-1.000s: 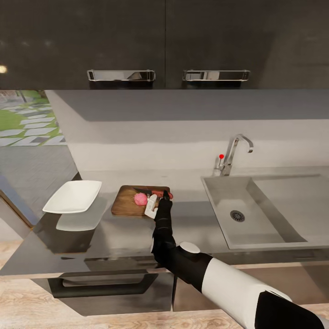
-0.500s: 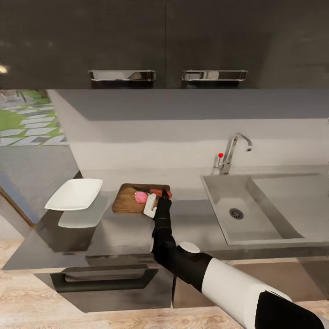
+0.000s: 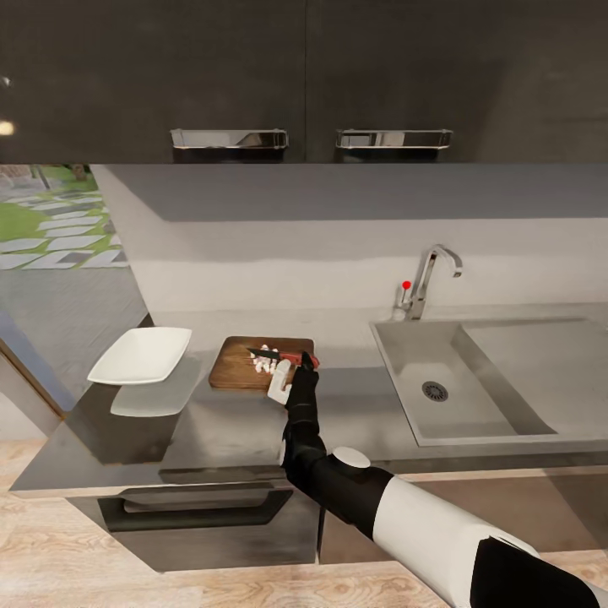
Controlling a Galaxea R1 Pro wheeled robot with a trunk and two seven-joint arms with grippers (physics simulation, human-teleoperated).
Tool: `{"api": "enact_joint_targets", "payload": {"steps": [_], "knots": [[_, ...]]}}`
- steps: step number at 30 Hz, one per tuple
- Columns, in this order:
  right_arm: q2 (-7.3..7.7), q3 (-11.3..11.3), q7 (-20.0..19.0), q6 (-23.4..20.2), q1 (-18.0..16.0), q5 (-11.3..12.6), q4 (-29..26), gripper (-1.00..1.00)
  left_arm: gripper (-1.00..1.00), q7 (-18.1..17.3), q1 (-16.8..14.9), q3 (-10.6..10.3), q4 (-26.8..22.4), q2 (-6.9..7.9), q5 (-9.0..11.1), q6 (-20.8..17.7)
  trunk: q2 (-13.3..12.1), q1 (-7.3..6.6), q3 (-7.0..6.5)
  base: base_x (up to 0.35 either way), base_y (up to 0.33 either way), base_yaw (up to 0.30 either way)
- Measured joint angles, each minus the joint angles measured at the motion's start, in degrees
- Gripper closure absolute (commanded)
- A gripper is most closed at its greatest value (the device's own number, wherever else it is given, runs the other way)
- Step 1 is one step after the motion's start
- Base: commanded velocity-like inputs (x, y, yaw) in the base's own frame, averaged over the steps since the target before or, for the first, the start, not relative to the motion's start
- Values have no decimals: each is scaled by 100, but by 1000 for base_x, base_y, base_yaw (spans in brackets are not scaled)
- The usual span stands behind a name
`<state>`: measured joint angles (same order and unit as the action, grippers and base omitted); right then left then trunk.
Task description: In the kitchen, take the Vidalia onion out of the sink, dice it on the chopping board with the paring knife, put the diced onion into the bowl on the countertop, then place both the paring knife and the chopping board into the sink.
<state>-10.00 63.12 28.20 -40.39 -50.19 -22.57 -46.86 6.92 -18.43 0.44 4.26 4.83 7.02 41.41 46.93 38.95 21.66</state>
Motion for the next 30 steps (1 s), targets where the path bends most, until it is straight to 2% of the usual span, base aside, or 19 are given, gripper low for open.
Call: {"api": "enact_joint_targets", "payload": {"steps": [9, 12, 13, 16, 17, 19, 21, 24, 26, 27, 28, 30], "knots": [[0, -5, 9, 9, 0, -15, -39, 100, -100, 6, -1, 0, 0, 0, 0, 0, 0, 0, 0, 0, 0, 0], [0, -73, 29, 248, 0, -24, -157, 100, -100, 8, -1, 0, 0, 0, 0, 0, 0, 0, 0, 0, 0, 0], [0, -317, 36, 385, -1, -33, -261, 100, -100, 9, -1, 0, 0, 0, 0, 0, 0, 0, 0, 0, 0, 0], [0, -1427, 1, 529, 0, 82, -772, 100, -100, 9, -1, 0, 0, 0, 0, 0, 0, 0, -1, 0, 0, 0], [0, -1773, -27, 617, -1, 269, -930, 100, -100, 9, -1, 0, 0, 0, 0, 0, 0, 0, 0, 0, 0, 0], [0, -2472, -310, 760, 0, 889, -1142, 100, -100, 9, 0, 0, 0, 0, 0, 0, 0, 0, 0, 0, 0, 0], [35, -3224, -1012, 809, -2, 1383, -1210, 100, -100, 8, 1, 1, 0, 0, 0, -1, 0, 0, 0, 0, 0, 0], [404, -4212, -2212, 815, -4, 1548, -1206, 100, -100, 4, 0, 0, -1, 0, -1, 0, 0, 0, 0, 0, 0, 0], [643, -4908, -2745, 807, -3, 1554, -1171, 100, -100, 1, 1, 1, -1, 0, -1, -4, 0, 0, 0, 0, 0, 0], [776, -5175, -2967, 805, -4, 1574, -1112, 100, -100, 1, 1, -3, -1, -3, -2, -6, 0, 0, 0, 0, 0, 0], [981, -5471, -3285, 804, -4, 1581, -924, 100, -100, 0, 0, -5, -1, -6, -3, -8, 0, 0, 0, 0, 0, 0], [1203, -5919, -3682, 807, -5, 1589, -600, 100, -100, -5, -1, -7, -1, -13, -3, -9, 0, 0, 0, 0, 0, 0]]}}
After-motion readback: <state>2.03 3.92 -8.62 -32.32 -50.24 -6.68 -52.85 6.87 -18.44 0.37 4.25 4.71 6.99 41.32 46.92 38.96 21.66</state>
